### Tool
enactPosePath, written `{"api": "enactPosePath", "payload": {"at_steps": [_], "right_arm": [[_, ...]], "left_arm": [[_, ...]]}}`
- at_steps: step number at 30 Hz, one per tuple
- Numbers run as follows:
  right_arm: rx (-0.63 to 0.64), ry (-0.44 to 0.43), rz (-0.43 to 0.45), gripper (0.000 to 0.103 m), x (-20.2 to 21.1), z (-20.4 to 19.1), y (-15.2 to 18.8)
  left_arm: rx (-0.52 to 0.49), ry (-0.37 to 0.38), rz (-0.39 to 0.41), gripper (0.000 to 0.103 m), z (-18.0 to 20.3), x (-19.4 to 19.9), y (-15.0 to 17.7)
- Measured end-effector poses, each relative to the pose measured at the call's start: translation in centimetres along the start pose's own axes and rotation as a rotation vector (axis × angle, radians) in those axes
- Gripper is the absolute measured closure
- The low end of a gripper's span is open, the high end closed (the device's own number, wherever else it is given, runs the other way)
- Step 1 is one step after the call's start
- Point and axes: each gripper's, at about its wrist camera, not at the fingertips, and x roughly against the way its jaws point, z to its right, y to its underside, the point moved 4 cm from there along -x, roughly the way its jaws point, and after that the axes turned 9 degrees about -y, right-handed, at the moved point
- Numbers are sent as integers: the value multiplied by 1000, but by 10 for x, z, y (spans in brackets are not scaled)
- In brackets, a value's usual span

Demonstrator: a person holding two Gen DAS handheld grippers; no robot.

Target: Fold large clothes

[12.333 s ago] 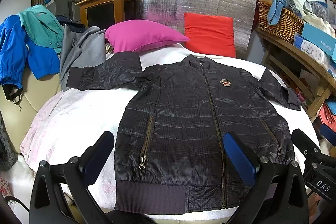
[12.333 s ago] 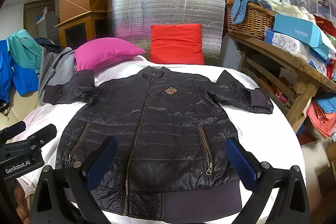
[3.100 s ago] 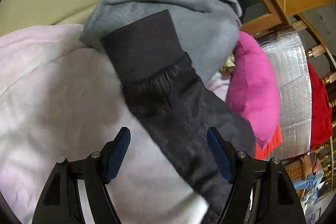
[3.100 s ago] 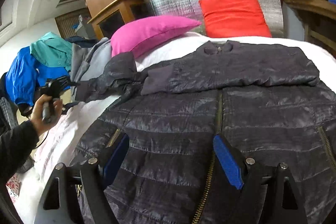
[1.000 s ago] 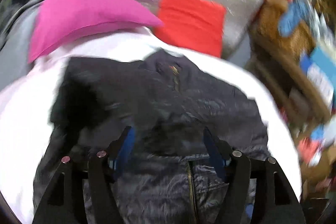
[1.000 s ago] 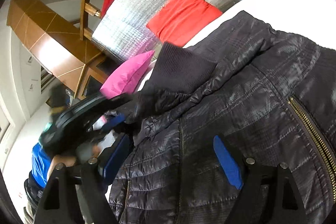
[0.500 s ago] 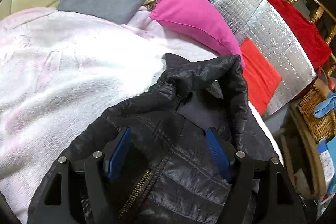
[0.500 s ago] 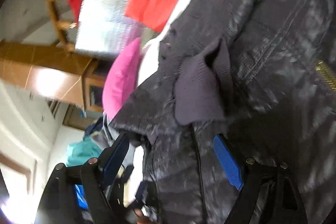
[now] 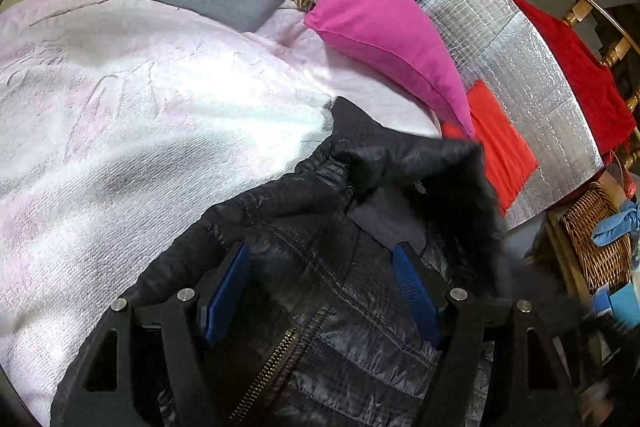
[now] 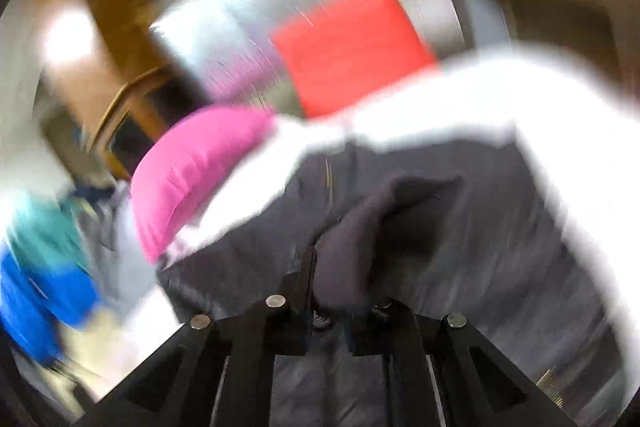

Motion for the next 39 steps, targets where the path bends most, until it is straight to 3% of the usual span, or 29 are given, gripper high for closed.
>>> {"api": "enactPosePath", "payload": {"at_steps": [2,5,9,11,15,22,24,26,30,36,39], "right_arm": [[168,65,69,91,11,-15,-24],[238,143,79,91,2,1,-35],[70,163,-155,91,-61,69,3],[-3,175,-206,91,-77,95,28],[-118,144,-204,90,-78,120,44],[-116,80,-76,90,-56,115,4],[-142,94,-135,90,-68,125,15],[-267,70,-223,87,-82,149,35],[-387,-20,-193,87,-77,167,44],[-300,-69,-120,89,-60,149,11],[-201,-29,-86,89,-52,140,3]], "left_arm": [[3,-2,0,29,0,-3,0],[5,-7,-2,29,1,-4,0],[-24,-14,1,29,6,-6,1],[-32,-19,8,29,6,-7,1],[-49,-35,12,29,8,-10,3],[-84,-52,26,29,12,-11,5],[-97,-55,29,29,14,-11,7],[-110,-53,36,29,15,-9,7],[-154,-45,55,29,23,-1,-1],[-298,-13,51,29,82,-11,-40],[-411,-65,57,29,108,-42,-48]]}}
